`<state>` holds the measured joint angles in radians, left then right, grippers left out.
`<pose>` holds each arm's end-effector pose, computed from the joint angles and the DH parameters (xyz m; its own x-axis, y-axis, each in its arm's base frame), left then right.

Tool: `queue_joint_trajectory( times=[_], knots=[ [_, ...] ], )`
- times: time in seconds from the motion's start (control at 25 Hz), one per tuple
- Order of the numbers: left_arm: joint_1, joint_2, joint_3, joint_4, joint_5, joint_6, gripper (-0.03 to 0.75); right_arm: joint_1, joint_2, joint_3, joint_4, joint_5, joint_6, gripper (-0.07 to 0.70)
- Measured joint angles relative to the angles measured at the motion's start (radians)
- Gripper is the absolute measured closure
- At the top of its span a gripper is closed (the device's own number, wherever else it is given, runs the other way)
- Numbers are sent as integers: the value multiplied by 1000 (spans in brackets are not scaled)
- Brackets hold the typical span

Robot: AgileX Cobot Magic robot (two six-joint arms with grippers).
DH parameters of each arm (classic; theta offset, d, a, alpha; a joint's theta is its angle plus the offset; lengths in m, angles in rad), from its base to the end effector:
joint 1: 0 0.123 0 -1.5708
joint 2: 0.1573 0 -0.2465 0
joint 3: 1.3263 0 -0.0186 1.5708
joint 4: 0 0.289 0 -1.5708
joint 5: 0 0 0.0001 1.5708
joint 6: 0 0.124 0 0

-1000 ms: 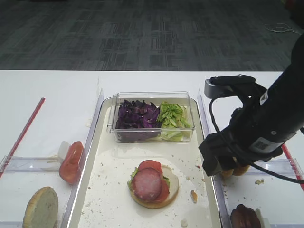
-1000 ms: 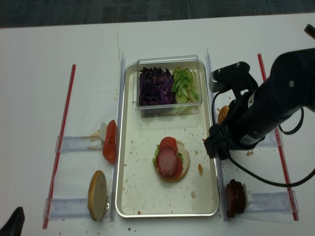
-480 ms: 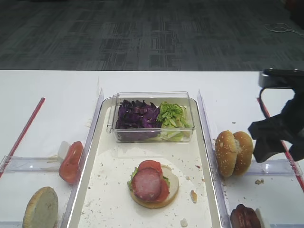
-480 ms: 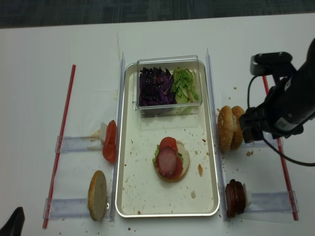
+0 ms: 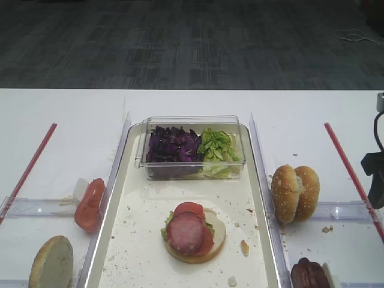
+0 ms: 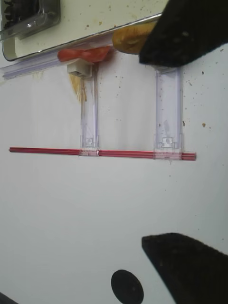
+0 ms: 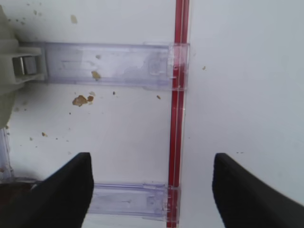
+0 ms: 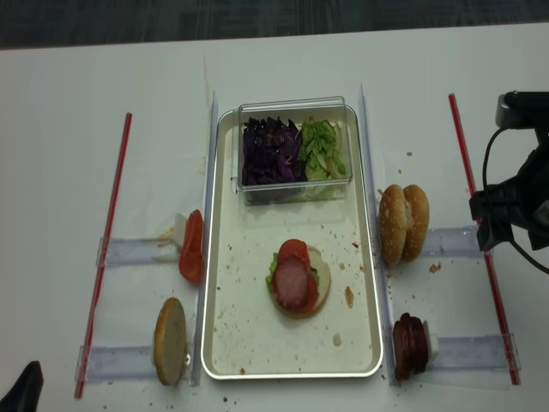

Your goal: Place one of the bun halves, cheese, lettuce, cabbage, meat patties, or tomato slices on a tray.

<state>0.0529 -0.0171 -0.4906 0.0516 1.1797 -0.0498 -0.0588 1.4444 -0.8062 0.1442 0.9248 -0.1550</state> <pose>0.0877 0.0106 0.2664 -0.5478 -0.0591 -0.8345 -0.1091 0.9940 0.0012 0.2761 -0.0020 0.1114 -0.9942 -0.0089 -0.1074 -0.0205 0.9940 0.1071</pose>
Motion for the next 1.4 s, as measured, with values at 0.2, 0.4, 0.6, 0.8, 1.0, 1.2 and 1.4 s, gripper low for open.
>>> queue_joint_trajectory(
  times=[0.2, 0.4, 0.6, 0.8, 1.0, 1.2, 1.4],
  knots=[
    [0, 0, 0, 0, 0, 0, 30, 0, -43, 30, -13, 21, 0, 73],
    [0, 0, 0, 0, 0, 0, 30, 0, -170, 112, -35, 52, 0, 73],
    [0, 0, 0, 0, 0, 0, 30, 0, -317, 180, -37, 100, 16, 73],
    [0, 0, 0, 0, 0, 0, 30, 0, -488, 234, -42, 141, 30, 87],
    [0, 0, 0, 0, 0, 0, 30, 0, -654, 283, -60, 155, 33, 104],
    [0, 0, 0, 0, 0, 0, 30, 0, -788, 319, -84, 159, 36, 105],
    [0, 0, 0, 0, 0, 0, 30, 0, -871, 319, -86, 161, 36, 105]
  ],
)
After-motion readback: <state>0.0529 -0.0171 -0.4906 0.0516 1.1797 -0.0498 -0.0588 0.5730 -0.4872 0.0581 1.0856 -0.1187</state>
